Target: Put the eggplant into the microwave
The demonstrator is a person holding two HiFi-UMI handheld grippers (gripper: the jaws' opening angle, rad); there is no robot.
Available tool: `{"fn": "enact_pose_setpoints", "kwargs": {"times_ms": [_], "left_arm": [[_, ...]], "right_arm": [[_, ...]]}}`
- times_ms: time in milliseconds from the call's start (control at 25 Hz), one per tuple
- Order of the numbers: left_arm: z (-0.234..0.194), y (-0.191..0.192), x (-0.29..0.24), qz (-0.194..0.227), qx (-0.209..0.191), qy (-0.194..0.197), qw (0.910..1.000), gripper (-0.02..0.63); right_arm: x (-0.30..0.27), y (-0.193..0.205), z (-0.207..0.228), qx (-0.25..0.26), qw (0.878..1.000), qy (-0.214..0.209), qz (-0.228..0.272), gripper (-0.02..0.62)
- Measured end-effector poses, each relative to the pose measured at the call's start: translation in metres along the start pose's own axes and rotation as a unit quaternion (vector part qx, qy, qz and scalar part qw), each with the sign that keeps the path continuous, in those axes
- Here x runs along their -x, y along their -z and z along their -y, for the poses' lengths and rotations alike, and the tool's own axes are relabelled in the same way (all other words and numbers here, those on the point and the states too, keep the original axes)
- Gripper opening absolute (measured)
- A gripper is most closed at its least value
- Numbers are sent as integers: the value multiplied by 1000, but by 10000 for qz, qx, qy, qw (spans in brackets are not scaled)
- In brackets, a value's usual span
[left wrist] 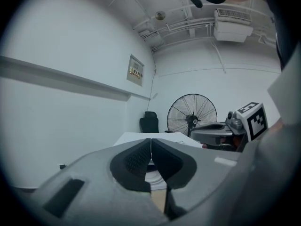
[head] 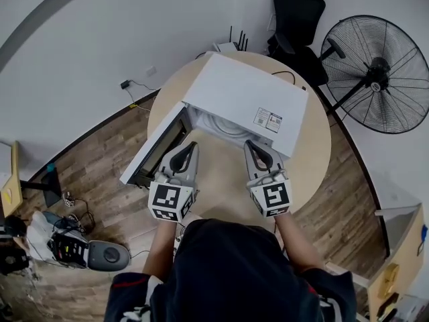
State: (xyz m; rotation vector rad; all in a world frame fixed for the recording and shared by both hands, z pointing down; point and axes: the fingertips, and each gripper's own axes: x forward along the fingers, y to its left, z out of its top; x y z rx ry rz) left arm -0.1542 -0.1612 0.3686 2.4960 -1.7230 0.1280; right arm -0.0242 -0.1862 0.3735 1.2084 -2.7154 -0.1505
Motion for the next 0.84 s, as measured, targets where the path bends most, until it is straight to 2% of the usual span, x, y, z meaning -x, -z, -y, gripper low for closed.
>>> {"fn": "enact_pose_setpoints", "kwargs": {"times_ms": [400,840], "left_arm": [[8,0,-1,23,50,46,10000,17],[13,-2,0,23,-104,14,9999,18]], "right_arm": [[2,-4,5,20,10000,56,34,11],[4,-1,-1,16,10000,10,-17,11]]}}
